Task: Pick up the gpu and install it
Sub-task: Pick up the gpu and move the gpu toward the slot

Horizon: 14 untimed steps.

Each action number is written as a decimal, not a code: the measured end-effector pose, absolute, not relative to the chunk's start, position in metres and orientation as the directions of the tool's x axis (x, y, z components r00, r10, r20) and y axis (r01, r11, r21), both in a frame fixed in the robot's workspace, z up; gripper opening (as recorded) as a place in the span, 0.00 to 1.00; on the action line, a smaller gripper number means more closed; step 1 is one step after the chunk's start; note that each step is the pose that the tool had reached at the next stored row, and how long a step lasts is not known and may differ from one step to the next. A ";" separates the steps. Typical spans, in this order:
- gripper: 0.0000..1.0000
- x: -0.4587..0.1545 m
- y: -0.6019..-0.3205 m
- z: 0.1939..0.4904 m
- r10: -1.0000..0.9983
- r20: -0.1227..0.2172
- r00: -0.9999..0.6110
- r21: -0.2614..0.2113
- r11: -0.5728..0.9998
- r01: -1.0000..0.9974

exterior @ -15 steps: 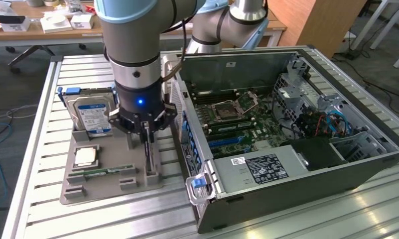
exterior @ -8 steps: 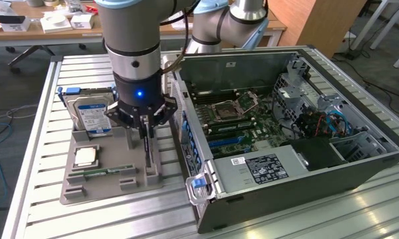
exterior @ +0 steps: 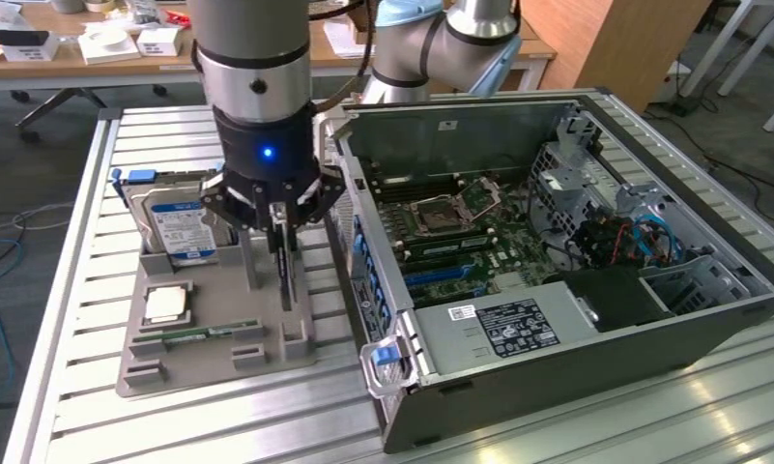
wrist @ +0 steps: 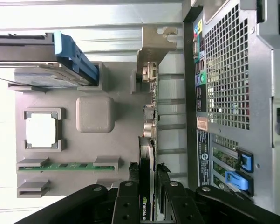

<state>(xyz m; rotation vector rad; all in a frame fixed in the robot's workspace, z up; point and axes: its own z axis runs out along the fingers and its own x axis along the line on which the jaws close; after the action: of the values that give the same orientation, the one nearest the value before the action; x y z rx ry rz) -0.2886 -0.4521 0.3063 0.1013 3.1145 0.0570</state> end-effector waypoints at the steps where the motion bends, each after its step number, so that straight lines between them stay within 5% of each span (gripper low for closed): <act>1: 0.25 -0.289 -0.452 0.311 0.065 -0.024 -0.998 0.037 0.997 0.064; 14: 0.25 -0.289 -0.451 0.367 0.065 -0.024 -0.998 0.037 0.997 0.065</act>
<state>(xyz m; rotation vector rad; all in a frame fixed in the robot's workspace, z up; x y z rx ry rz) -0.2886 -0.4515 0.3665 0.1013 3.1143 0.0560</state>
